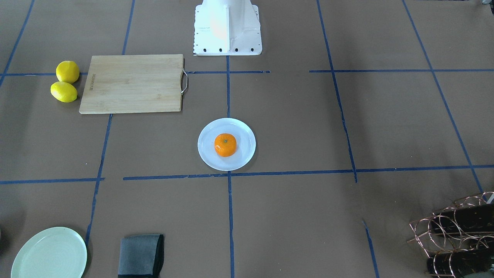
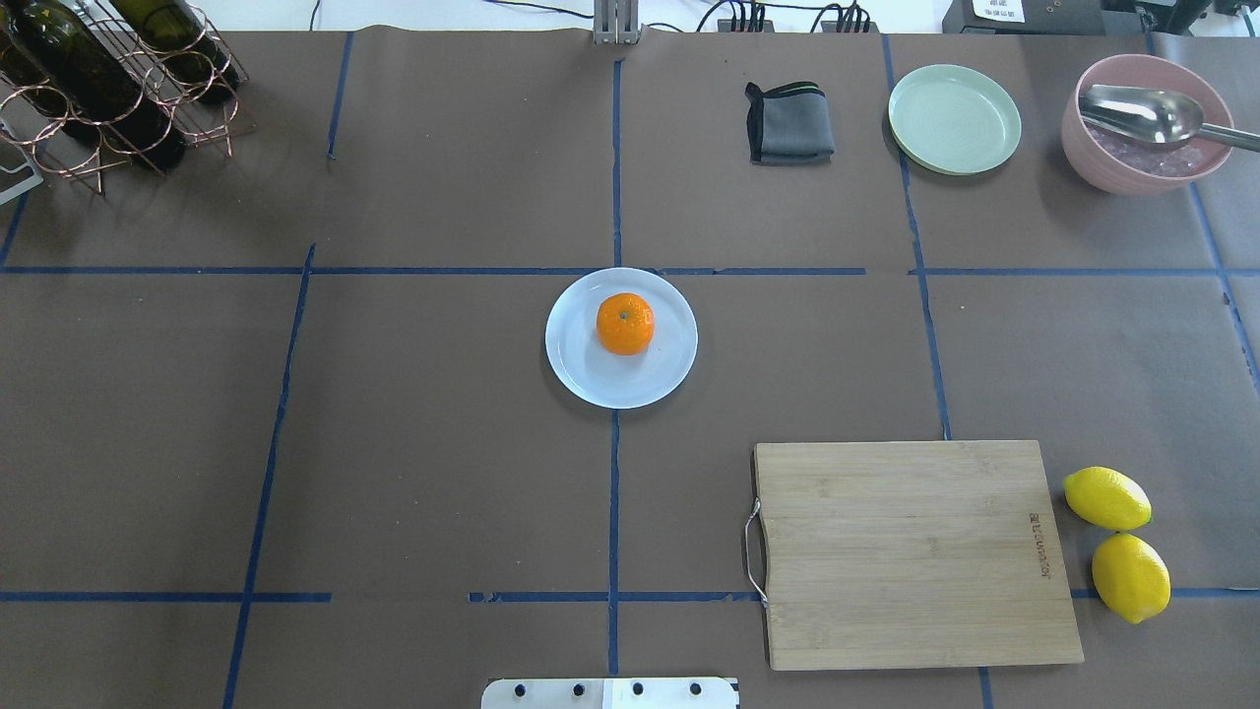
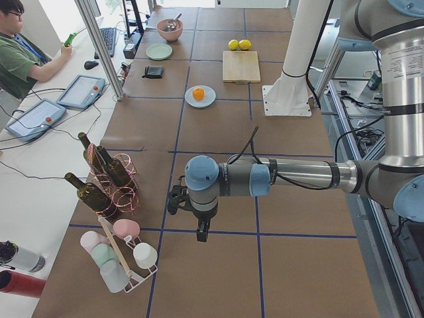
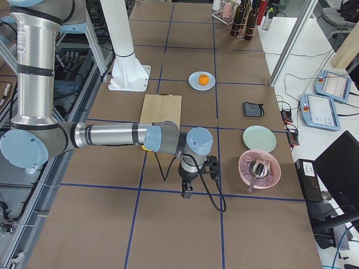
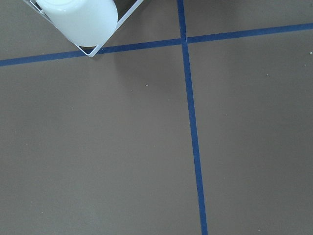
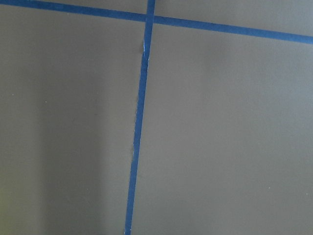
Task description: Pick orange to plate
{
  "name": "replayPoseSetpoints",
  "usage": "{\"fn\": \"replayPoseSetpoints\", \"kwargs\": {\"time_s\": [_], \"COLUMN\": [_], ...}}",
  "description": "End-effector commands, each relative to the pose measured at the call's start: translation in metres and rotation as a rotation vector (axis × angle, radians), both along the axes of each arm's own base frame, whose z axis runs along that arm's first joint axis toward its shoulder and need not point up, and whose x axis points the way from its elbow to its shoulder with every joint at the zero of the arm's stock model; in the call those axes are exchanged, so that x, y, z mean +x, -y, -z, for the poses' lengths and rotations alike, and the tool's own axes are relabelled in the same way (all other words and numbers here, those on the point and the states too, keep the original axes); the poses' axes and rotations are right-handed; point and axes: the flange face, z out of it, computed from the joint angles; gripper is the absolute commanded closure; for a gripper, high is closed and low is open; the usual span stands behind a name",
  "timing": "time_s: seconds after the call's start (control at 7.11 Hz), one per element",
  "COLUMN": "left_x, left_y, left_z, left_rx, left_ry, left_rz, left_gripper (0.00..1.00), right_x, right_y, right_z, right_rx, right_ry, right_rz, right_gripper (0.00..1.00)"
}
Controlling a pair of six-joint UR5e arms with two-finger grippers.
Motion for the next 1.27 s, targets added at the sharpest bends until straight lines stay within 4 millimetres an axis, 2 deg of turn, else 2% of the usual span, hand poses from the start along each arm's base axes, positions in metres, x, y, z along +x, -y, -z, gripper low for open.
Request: {"fn": "replayPoseSetpoints", "kwargs": {"time_s": [0.0, 0.56, 1.12], "left_x": [0.0, 0.0, -0.0001], "left_y": [0.0007, 0.001, 0.001], "left_z": [0.0012, 0.0028, 0.0027], "left_rx": [0.003, 0.007, 0.007], "left_ry": [0.0, 0.0, 0.002], "left_rz": [0.0, 0.0, 0.0], "left_gripper": [0.0, 0.0, 0.0], "right_x": [-0.0001, 0.0006, 0.0001], "right_y": [0.0027, -0.0003, 0.0016], "right_z": [0.0039, 0.0006, 0.006], "right_rx": [0.01, 0.007, 0.01], "right_ry": [0.001, -0.007, -0.002], "right_rz": [0.001, 0.006, -0.003], "right_gripper": [0.0, 0.0, 0.0]}}
